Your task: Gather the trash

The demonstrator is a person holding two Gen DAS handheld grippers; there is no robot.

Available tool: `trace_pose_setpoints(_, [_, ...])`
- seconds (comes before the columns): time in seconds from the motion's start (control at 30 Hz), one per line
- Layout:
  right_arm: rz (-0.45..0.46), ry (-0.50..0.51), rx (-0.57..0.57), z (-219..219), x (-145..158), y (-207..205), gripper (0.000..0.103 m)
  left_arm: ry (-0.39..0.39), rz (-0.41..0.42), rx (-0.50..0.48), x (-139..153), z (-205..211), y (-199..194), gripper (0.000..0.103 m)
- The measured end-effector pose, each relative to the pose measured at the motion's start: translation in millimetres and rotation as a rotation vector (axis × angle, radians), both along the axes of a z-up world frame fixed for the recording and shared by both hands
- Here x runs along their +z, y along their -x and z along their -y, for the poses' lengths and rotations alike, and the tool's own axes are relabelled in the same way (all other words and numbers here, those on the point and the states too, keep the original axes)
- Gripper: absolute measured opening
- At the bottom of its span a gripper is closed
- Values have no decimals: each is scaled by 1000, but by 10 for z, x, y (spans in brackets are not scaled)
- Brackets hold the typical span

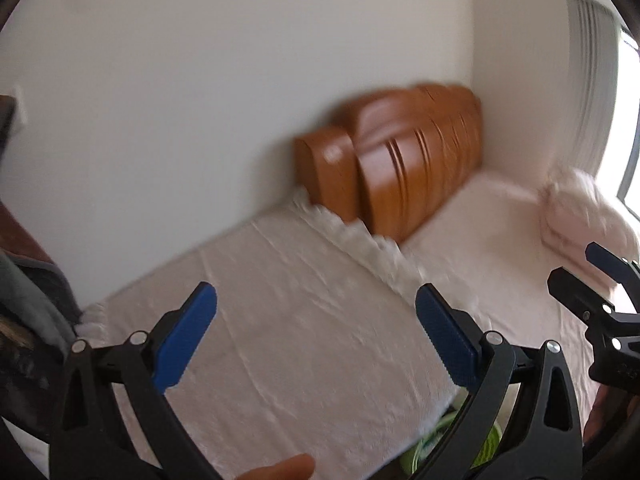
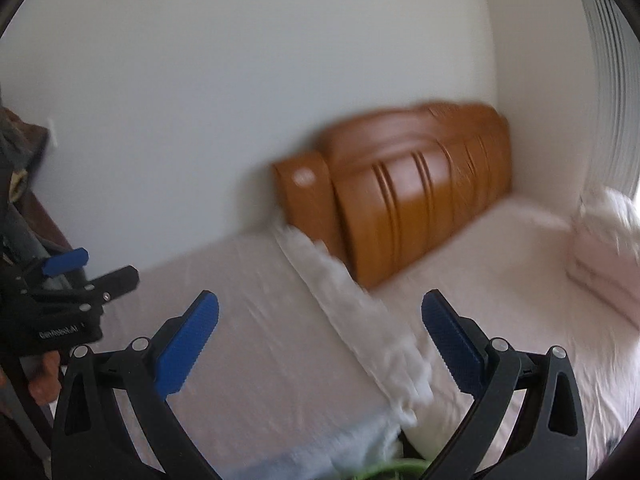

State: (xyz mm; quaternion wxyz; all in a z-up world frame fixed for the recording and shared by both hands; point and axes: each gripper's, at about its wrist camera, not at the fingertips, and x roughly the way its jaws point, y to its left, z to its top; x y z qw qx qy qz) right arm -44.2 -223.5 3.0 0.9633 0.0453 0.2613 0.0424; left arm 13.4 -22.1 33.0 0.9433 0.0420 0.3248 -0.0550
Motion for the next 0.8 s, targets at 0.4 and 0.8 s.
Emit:
trace_pose_setpoints(0.4, [63,29,11,-238,324,-90,101,68,9,98,208,-239,-174,95])
trace_pose_setpoints(0.8, [45,33,-20,-200,297,-36,101,84,-22,54,138,-180,-164,95])
